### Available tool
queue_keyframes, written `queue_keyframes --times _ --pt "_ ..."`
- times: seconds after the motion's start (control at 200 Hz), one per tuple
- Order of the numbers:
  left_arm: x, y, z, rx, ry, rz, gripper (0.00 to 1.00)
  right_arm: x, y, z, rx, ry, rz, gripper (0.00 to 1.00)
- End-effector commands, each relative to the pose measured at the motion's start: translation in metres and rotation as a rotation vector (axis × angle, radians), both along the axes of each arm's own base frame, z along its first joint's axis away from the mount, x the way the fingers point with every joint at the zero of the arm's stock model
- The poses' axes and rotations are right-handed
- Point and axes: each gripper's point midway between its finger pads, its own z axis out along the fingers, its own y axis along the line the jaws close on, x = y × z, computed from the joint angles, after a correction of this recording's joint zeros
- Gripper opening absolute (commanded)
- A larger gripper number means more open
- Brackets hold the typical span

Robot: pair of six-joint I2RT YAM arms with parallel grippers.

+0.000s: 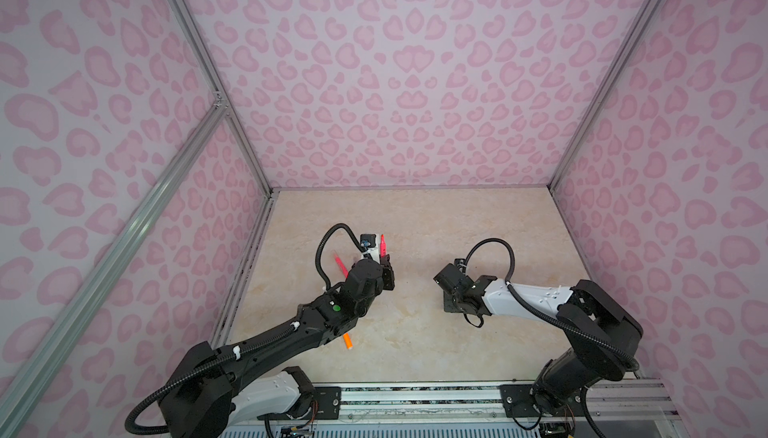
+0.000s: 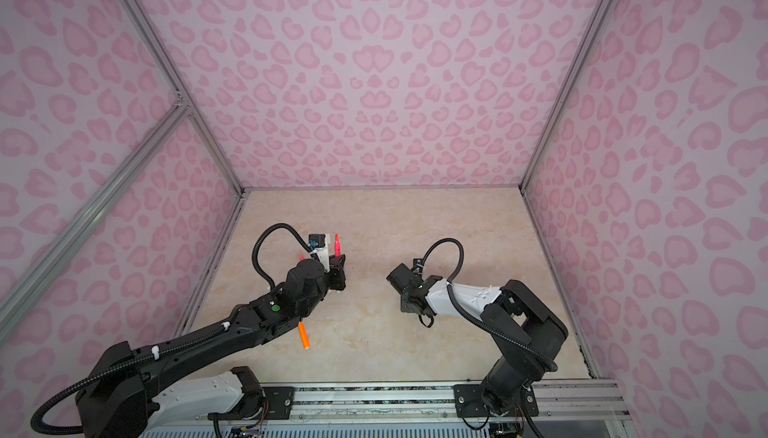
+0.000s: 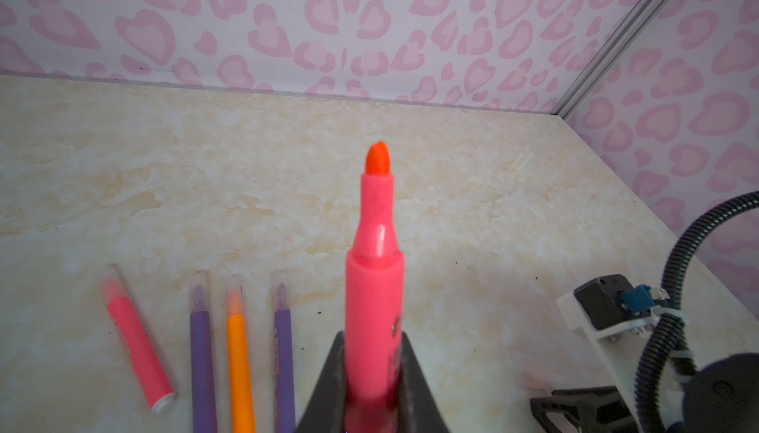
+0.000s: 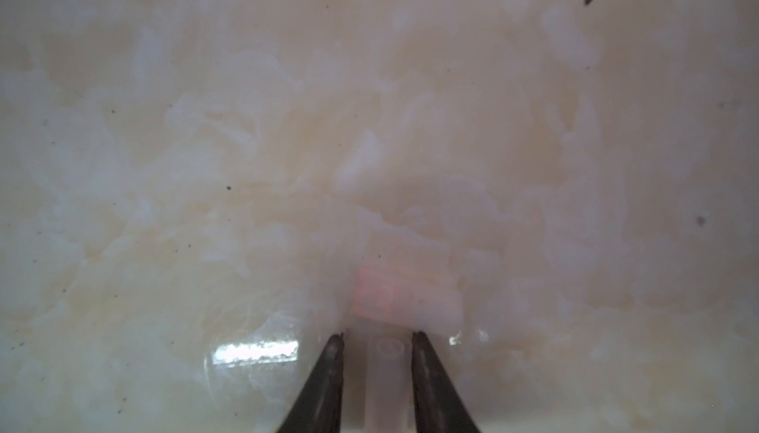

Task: Insert the pens into the pen caps
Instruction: 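Lower the right gripper onto a translucent pink cap and grasp it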

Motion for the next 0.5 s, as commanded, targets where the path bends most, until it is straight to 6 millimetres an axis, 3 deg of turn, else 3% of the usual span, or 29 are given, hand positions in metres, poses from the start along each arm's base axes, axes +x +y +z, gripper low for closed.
queue_keyframes --times 0.0,0.235,0.495 --pt "0.0025 -0.0031 0.0110 -0.025 -0.022 -0.003 0.03 -0.0057 -0.0057 -0.0061 -0.015 0.025 -0.011 0.24" --pt "0.0022 -0.0032 0.0103 -0.025 -0.021 -0.005 0.03 -0.0069 -0.0066 -0.0085 -0.019 0.030 -0.011 0.18" --pt "0.0018 -0.0049 0.0100 -0.027 -0.018 -0.013 0.03 -0.0066 -0.0063 -0.0108 -0.026 0.036 -0.010 0.20"
